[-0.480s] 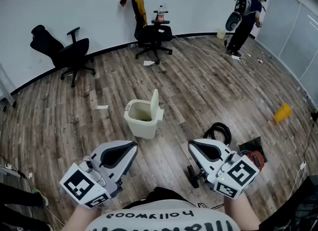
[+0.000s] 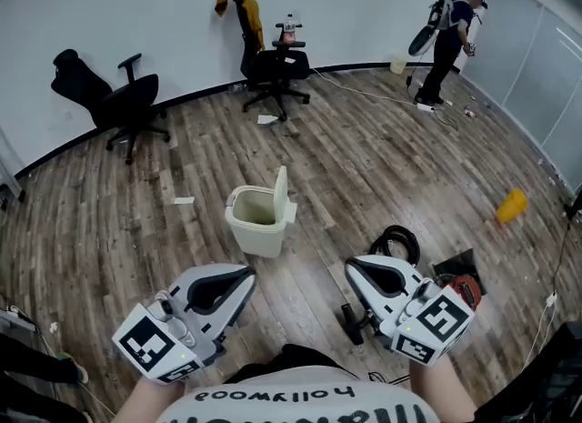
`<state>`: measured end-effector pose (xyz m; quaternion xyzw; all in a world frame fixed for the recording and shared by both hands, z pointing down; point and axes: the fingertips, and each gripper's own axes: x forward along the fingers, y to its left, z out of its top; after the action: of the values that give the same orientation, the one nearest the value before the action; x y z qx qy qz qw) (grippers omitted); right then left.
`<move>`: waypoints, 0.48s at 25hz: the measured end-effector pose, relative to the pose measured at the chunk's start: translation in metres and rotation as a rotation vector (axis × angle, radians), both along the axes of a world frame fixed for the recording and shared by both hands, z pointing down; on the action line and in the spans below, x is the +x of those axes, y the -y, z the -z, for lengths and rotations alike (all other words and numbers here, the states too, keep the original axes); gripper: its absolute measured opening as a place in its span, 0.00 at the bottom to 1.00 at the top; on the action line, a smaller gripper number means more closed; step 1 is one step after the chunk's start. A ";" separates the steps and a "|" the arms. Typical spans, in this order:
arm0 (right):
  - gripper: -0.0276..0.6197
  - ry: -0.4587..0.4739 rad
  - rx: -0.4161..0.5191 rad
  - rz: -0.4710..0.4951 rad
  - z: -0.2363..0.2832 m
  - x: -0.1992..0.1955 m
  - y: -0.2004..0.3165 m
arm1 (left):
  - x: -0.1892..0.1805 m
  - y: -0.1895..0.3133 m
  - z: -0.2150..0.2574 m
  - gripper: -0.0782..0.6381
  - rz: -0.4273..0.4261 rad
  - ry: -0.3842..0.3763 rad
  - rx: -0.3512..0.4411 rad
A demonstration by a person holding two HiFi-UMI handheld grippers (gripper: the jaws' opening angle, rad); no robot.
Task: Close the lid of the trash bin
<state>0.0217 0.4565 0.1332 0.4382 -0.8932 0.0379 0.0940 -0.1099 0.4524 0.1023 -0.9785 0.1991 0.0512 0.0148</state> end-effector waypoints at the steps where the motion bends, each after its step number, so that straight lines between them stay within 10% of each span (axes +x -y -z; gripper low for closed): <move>1: 0.06 0.009 0.003 -0.008 0.001 0.000 -0.001 | 0.000 -0.002 -0.001 0.12 -0.014 -0.007 -0.005; 12: 0.06 0.100 -0.017 -0.090 -0.005 -0.016 -0.012 | -0.031 -0.009 -0.011 0.12 -0.069 -0.043 -0.066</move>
<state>0.0059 0.4685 0.1378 0.4745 -0.8758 0.0718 0.0512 -0.1414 0.4618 0.1131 -0.9834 0.1671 0.0658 -0.0237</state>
